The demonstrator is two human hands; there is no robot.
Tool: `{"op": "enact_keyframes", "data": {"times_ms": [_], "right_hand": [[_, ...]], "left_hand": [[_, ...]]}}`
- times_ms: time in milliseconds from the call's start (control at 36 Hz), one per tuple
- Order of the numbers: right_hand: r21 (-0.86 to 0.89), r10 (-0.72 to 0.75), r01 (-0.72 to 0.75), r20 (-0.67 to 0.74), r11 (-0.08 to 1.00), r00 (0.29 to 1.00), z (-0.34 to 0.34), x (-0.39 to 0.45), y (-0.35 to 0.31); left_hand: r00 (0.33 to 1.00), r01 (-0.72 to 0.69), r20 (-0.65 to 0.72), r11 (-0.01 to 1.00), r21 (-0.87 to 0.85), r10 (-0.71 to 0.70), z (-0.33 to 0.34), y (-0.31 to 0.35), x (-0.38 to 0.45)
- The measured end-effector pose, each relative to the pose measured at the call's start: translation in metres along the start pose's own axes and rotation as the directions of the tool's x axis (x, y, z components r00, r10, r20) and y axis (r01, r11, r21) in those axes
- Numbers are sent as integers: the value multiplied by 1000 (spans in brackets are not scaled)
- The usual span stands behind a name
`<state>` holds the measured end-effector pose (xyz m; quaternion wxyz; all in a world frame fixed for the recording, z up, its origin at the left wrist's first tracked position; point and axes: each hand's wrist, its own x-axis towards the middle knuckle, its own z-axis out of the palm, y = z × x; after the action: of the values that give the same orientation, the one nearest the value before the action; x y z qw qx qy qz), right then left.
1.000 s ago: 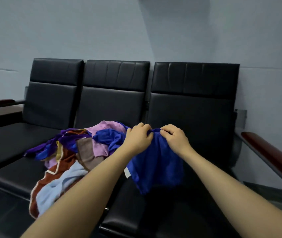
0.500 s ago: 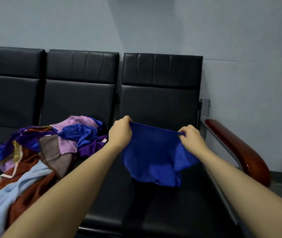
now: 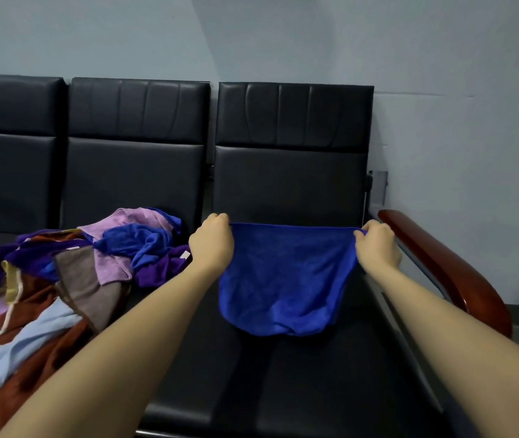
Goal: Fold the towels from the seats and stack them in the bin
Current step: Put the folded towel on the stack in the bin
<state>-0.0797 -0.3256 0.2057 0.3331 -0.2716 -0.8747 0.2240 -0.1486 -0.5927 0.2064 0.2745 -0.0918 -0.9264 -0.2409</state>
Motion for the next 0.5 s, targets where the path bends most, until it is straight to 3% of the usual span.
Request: {"op": "enact_keyframes", "data": {"times_ms": [83,222,500], "right_hand": [[171,51,-46,-24,984,998,-1,15,-6],[511,156,-116,-36,852,987,-5,39,-22],[581,104,77,-272,810,957,-31,51,-47]], "left_hand": [[999,-6,-42,994,-110,2,-4,10,16],[995,-50,-96,956,-289,23,-8,32,42],[965,-197,-250,843,-501,77,-27,46,61]]}}
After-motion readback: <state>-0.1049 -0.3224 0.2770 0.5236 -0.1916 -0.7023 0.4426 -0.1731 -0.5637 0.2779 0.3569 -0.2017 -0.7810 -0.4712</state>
